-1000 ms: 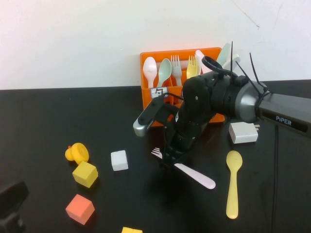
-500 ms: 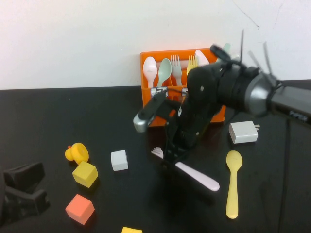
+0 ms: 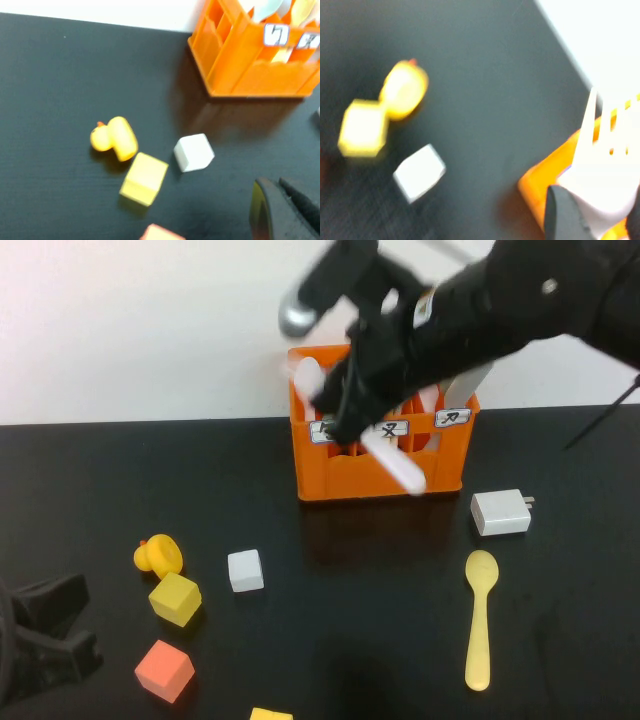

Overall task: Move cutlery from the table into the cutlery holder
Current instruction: Place the fork on the box, then pick up the spoon

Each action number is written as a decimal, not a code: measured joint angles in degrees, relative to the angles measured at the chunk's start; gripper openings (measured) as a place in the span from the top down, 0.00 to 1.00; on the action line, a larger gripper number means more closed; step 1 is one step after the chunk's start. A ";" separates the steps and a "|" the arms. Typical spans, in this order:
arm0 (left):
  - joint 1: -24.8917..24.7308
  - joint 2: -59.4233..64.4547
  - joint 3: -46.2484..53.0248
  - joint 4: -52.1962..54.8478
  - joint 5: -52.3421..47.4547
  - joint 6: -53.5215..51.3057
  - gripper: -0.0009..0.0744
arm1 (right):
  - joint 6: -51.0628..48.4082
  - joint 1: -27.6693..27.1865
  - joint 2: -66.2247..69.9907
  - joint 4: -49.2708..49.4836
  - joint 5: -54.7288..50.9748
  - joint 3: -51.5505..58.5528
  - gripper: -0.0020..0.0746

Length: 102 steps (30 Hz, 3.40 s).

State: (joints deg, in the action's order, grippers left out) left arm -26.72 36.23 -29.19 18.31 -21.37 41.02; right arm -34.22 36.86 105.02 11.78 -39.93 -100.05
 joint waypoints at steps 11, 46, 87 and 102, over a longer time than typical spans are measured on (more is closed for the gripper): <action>0.00 0.00 0.00 0.38 5.38 7.96 0.99 | 1.00 -0.55 1.59 -0.87 28.84 0.10 0.65; 0.00 0.00 0.00 5.56 6.37 7.36 0.99 | 6.03 -4.39 10.51 11.04 76.77 20.23 0.65; 0.00 0.91 0.00 4.05 7.63 11.61 0.99 | 0.46 -5.68 -8.93 6.77 16.93 20.36 0.90; 0.00 23.25 -8.56 -18.31 0.61 -5.12 0.99 | 24.76 -7.96 -8.19 -14.26 -4.85 30.51 0.97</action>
State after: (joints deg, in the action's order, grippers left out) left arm -26.72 59.48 -37.74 0.00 -20.76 35.90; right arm -9.46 28.91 96.83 -2.47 -44.77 -69.53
